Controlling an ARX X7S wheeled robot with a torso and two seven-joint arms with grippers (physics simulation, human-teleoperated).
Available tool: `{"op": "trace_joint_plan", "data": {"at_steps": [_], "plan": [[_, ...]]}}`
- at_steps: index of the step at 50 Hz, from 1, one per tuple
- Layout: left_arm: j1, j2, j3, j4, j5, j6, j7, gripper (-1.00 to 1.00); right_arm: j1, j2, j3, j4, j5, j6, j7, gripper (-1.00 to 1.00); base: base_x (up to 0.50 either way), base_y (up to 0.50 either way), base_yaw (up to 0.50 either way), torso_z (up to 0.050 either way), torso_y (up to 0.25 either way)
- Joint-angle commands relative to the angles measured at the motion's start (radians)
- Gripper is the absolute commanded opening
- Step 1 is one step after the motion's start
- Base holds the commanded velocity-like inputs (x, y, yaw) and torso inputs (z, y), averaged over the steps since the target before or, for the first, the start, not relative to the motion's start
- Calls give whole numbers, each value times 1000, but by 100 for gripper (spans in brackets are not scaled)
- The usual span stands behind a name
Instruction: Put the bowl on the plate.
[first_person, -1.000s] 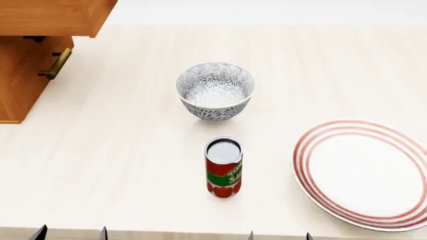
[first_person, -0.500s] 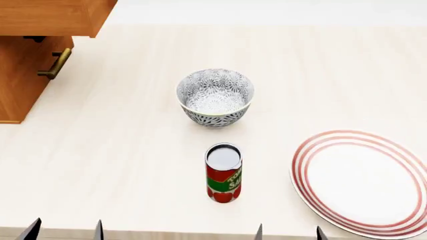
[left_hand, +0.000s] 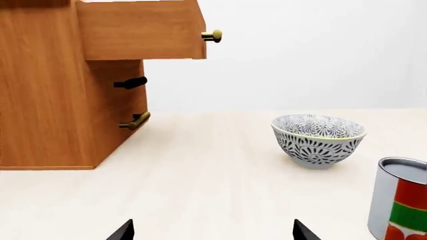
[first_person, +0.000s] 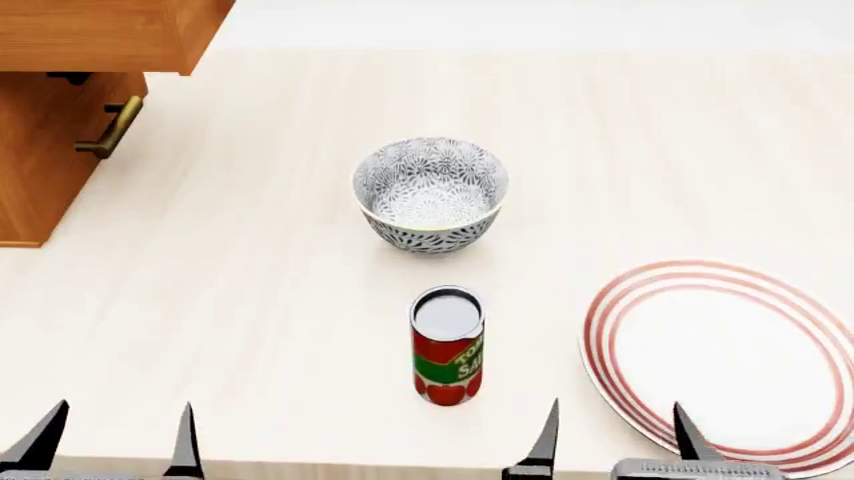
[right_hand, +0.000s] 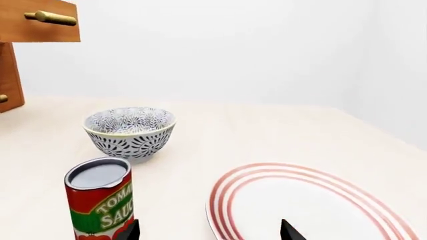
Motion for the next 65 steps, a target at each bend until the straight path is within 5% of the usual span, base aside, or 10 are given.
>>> {"op": "trace_joint_plan", "data": {"at_steps": [1,65], "plan": [[-3,-15,8,29,-21,0,-12,100,7,28,25,-50,49,29,-16,100,0,0,0,0,0],[-7,-70,61,26,-70,20,-45,100,4,107,27,-168,136,117,-4,100,130,0,0,0,0]]}}
